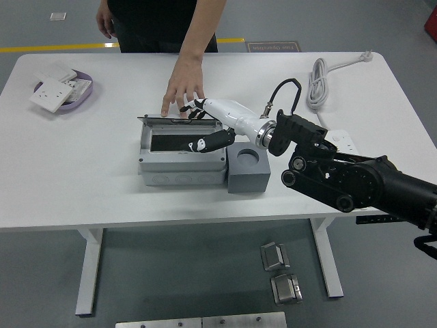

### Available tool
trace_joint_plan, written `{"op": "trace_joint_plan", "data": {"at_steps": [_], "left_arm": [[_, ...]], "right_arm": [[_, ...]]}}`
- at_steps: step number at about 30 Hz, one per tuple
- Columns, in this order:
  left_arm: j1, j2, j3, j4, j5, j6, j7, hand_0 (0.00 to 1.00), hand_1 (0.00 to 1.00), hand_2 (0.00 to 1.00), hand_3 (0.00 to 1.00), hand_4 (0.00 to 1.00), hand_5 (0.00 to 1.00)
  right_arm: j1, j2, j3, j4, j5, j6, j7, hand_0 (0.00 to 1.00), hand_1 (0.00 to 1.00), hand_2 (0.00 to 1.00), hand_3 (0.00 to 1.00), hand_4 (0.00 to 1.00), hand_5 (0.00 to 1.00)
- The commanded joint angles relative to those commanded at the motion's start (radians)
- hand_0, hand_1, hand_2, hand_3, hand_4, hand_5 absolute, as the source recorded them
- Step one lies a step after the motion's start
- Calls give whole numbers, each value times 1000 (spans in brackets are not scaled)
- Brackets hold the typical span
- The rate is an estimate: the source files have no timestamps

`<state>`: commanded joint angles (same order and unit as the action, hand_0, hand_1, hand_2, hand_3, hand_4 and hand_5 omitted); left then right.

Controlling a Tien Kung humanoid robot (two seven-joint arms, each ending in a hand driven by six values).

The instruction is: Pick up the cylinder from the cube,place it in the box,flap close box

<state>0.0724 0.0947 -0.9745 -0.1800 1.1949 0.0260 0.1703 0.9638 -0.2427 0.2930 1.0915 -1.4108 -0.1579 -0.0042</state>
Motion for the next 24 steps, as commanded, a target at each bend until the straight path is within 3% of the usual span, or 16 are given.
{"op": "trace_joint_plan", "data": {"at_steps": [24], "left_arm": [[1,-2,12,0,-13,3,-1,583,590,526,547,502,2]], "right_arm": [[-14,-27,1,50,7,3,3,795,716,737,832,932,513]]}}
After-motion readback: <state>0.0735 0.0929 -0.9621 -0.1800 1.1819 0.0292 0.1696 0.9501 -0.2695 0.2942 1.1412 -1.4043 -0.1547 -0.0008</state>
